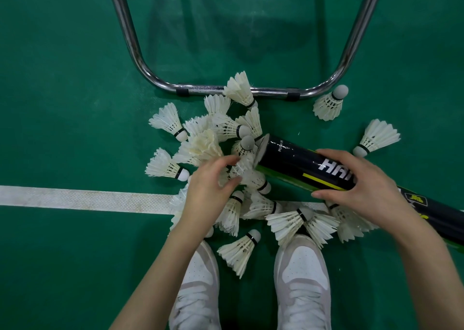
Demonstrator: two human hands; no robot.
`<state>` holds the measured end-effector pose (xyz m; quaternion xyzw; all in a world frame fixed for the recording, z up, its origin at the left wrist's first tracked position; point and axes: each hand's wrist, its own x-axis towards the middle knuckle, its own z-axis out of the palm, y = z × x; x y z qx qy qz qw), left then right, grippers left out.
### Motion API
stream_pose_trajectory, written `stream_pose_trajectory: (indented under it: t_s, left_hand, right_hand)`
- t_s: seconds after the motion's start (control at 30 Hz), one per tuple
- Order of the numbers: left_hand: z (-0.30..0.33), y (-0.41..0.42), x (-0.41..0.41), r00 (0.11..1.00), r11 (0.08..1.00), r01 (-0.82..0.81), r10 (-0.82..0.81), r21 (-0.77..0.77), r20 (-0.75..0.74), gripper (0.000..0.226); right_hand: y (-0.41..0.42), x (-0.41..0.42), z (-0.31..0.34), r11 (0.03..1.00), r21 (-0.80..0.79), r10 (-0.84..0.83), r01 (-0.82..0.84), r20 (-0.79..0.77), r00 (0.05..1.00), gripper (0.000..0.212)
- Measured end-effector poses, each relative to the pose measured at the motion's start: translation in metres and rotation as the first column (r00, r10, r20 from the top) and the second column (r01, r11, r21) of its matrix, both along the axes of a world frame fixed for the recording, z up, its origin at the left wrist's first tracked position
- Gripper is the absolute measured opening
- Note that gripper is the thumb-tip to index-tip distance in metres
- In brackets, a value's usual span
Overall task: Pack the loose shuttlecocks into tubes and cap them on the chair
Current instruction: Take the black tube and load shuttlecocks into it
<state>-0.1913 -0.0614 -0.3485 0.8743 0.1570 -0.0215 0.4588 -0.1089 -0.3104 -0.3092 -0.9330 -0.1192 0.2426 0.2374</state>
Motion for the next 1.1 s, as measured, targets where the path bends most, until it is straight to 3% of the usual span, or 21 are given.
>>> stream_pose_trajectory:
  t_s: [0.17, 0.27, 0.4, 0.53, 0.7, 1.1]
  left_hand:
    - [-0.014, -0.013, -0.002, 0.992, 0.955, 0.126, -0.122, 0.269, -0.031, 0.021]
    - [-0.017, -0.02, -0.004, 0.995, 0.947, 0.093, -0.102, 0.307, 0.014, 0.007]
    - [-0.011, -0.019, -0.006, 0.993, 0.994, -0.106, 0.104, 0.038, 0.051, 0.004]
    - [0.013, -0.01, -0.005, 0.957, 0.937, -0.275, 0.288, -0.216, 0.031, 0.009]
    - [0.033, 0.002, 0.003, 0.913, 0.868, -0.366, 0.405, -0.336, 0.05, 0.003]
    - [0.041, -0.014, 0.002, 0.921, 0.782, -0.354, 0.386, -0.513, -0.046, 0.009]
  right_hand:
    - [-0.002, -0.005, -0.003, 0.998, -0.057, 0.01, -0.01, 0.006, 1.0, 0.071]
    - [-0.002, -0.006, -0.004, 0.998, -0.062, 0.025, -0.023, 0.019, 1.0, 0.072]
    - [-0.001, -0.006, -0.002, 0.998, -0.058, 0.022, -0.021, 0.024, 0.999, 0.072]
    - [-0.001, -0.005, -0.001, 0.998, -0.053, 0.028, -0.027, 0.009, 1.0, 0.072]
    - [0.003, -0.005, 0.002, 0.997, -0.056, 0.044, -0.044, 0.004, 0.999, 0.071]
    - [0.031, -0.004, 0.011, 0.988, -0.012, 0.153, -0.153, 0.092, 0.984, 0.074]
